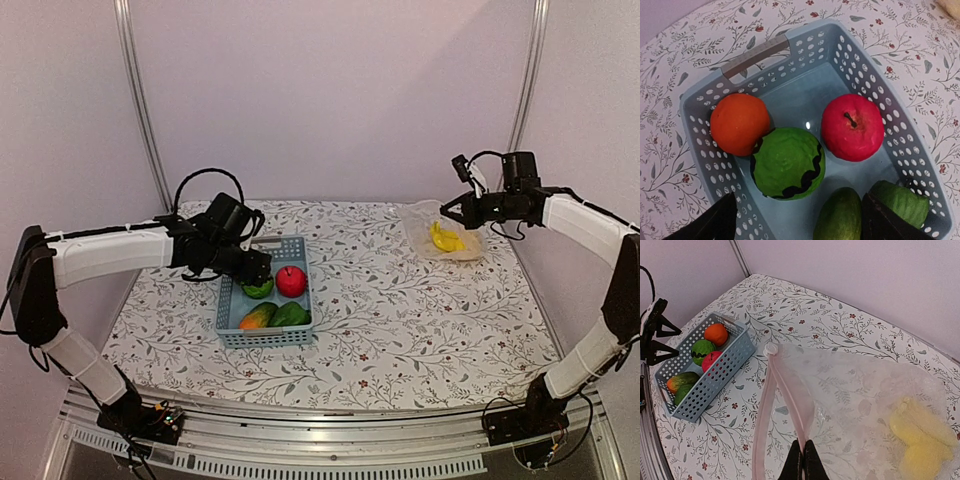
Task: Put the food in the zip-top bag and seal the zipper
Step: Adjust the zipper food storage bag at the corner of the board.
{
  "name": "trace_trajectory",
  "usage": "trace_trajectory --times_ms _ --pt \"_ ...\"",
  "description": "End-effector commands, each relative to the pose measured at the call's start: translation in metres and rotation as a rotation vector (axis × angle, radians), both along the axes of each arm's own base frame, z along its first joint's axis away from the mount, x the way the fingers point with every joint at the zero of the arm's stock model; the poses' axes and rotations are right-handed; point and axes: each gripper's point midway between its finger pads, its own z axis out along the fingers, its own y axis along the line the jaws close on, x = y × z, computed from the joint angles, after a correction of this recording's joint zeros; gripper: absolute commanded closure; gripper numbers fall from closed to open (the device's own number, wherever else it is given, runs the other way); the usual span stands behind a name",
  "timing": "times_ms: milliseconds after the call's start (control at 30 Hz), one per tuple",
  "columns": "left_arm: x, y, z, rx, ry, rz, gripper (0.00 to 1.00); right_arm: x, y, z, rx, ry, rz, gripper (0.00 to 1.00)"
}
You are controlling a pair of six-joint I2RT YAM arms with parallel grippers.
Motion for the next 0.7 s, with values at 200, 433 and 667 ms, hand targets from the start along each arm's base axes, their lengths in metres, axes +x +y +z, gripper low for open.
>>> trace_trajectory --times_ms 200,433,667 --pt "-0.015 0.017 -0.027 -0.011 0.182 -0.047 0.16 -0.016 -0.001 0.03 0.0 -0.109 0.018 1.0" --pt "-0.006 0.014 -0.037 -0.012 0.216 -0.051 0.18 -0.018 0.0 0.025 0.003 -0.098 0.03 1.0" --pt "0.013 0.011 -0.045 0.004 0.223 -0.033 0.11 -0.02 0.001 0.024 0.004 -0.096 0.038 1.0"
